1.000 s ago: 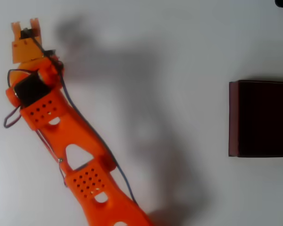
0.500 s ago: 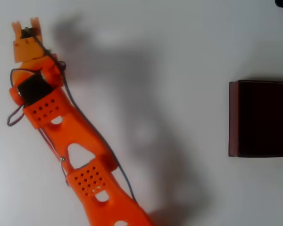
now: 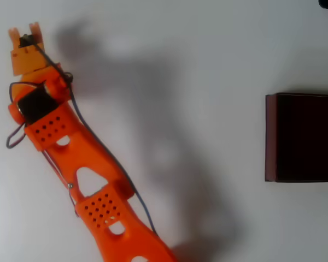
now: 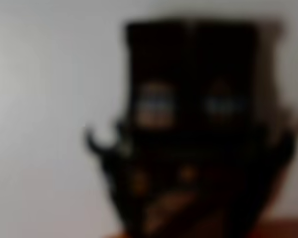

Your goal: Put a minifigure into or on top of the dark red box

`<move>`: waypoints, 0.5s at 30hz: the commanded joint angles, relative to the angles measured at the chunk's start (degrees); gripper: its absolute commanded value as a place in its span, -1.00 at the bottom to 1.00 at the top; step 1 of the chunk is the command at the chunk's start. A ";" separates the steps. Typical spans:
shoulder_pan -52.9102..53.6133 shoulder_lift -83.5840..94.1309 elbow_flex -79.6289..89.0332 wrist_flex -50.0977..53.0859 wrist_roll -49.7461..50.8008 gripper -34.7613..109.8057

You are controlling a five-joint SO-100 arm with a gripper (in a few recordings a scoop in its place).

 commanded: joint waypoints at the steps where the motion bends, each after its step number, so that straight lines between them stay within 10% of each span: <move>1: 2.72 8.35 -2.20 6.77 -10.02 -0.51; 15: 37.53 72.86 65.83 8.09 -65.30 -0.51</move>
